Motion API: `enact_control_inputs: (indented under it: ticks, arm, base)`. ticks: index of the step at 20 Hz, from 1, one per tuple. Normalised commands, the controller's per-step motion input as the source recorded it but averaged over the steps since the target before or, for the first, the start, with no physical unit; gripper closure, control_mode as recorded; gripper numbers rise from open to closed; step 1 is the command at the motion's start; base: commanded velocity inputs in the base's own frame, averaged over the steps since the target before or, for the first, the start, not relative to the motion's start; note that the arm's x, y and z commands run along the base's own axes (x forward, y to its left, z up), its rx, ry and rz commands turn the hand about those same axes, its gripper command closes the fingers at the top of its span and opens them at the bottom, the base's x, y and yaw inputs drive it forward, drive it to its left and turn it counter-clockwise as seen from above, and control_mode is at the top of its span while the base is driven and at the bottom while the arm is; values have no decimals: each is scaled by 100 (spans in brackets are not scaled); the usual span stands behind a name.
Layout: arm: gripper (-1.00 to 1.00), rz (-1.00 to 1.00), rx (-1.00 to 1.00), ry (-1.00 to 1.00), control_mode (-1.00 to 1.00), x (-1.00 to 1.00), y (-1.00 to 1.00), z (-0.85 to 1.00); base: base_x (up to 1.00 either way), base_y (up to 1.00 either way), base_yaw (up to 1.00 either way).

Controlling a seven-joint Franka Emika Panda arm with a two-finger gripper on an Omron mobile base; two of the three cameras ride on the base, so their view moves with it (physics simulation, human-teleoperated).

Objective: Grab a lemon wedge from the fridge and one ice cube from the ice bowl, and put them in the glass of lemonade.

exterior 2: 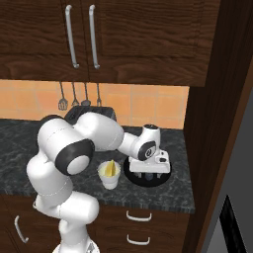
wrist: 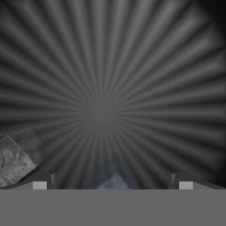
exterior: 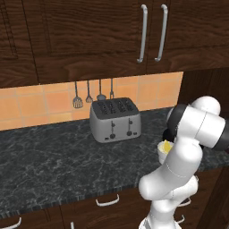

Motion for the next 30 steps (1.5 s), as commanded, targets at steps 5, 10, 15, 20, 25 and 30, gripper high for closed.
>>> enact_control_inputs:
  ticks: [5,10,15,20,25,30]
  arm:
    - [-100,0,0,0,-100,0,0,-2]
    - [-100,0,0,0,-100,-4,0,0]
    - [-100,0,0,0,-100,-5,0,0]
    - [-100,0,0,0,-100,0,0,-7]
    - [-100,0,0,-3,-100,-1,0,-18]
    - [-100,0,0,-5,-100,-12,0,0]
  base:
    - [0,0,0]
    - [0,0,0]
    - [0,0,0]
    - [0,0,0]
    - [0,0,0]
    - [0,0,0]
